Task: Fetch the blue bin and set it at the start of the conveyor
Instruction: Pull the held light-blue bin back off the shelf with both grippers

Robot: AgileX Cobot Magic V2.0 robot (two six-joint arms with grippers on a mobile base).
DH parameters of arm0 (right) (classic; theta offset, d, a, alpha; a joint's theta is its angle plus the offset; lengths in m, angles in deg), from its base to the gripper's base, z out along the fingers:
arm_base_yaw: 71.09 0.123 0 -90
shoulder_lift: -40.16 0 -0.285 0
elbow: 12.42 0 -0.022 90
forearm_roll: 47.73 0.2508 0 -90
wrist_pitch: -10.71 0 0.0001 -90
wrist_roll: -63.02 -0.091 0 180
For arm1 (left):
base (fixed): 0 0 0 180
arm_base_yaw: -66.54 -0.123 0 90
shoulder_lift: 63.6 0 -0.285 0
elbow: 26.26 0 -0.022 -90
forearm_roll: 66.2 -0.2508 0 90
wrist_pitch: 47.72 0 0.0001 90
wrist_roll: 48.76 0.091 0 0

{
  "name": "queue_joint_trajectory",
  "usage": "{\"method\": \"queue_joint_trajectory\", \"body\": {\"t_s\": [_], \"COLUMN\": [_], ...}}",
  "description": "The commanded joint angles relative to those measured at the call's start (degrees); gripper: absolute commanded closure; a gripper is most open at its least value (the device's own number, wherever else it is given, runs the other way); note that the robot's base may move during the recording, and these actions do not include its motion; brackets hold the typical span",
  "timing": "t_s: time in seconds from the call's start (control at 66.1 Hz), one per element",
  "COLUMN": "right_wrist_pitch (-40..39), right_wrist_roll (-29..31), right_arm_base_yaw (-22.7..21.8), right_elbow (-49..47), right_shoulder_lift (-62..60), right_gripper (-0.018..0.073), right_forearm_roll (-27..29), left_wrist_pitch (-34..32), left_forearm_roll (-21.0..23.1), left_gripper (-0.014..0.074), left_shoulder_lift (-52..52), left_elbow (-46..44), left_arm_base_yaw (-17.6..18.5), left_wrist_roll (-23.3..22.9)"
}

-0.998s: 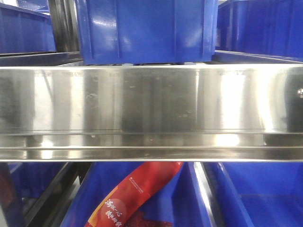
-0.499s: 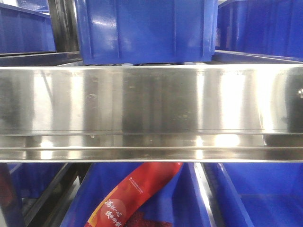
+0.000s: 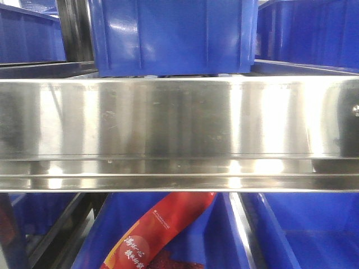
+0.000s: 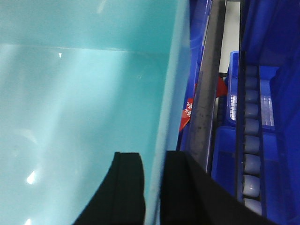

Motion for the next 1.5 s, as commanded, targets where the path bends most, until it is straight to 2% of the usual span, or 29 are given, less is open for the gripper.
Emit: {"method": "queue_joint_trajectory", "body": {"t_s": [0.0, 1.482], "right_wrist_pitch": [-1.85, -2.9], "right_wrist_roll": [1.09, 1.09], "right_arm_base_yaw": [-0.54, -0.54], "right_elbow": [-0.42, -0.42], "right_shoulder_lift": [-1.05, -0.92], "right_gripper": [0.0712, 0.0712], "right_forearm_roll": [-2.39, -2.39], "left_wrist_pitch": [-0.59, -0.59], "left_forearm_roll": [-4.42, -4.53], "left_gripper": [0.0708, 0.0708], "left_shoulder_lift": [-0.49, -0.49], "left_elbow": [-0.33, -0.33], "left_arm_base_yaw": [-0.33, -0.33], "left_wrist_roll": [0.87, 0.87]}}
